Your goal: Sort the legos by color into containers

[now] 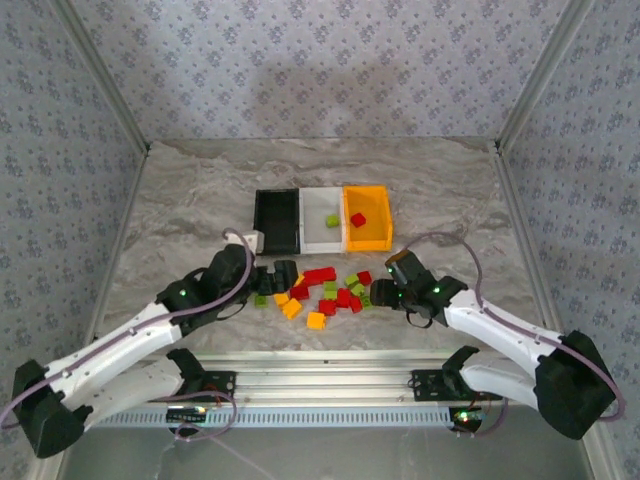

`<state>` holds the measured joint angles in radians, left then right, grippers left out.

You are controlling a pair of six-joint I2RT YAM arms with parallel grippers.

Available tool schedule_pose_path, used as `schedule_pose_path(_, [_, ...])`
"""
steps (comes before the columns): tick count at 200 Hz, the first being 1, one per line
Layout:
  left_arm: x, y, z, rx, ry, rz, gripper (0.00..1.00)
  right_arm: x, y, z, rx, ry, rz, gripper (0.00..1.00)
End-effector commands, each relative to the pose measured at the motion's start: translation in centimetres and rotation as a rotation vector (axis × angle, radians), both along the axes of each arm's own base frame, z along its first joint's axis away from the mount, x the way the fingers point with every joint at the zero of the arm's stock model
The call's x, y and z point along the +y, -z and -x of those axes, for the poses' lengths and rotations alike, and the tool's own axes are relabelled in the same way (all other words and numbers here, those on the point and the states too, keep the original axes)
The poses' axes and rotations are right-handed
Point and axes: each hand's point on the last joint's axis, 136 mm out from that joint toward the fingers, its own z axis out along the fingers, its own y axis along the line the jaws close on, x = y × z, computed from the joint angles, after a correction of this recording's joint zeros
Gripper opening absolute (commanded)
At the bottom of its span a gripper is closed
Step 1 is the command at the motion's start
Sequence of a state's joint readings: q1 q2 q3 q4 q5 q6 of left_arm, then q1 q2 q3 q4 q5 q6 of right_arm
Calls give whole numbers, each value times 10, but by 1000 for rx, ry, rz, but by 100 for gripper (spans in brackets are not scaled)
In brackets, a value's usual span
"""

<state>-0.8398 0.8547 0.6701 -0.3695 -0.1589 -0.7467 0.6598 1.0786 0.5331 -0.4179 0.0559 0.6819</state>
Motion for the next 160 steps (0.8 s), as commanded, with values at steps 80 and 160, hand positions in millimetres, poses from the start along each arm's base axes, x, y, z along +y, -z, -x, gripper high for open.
schedule_pose_path(80, [13, 24, -1, 33, -61, -58, 99, -37, 26, 0, 83, 124, 175, 54])
schedule_pose_path(160, [15, 23, -2, 24, -71, -63, 99, -29, -1, -23, 14, 132, 97, 79])
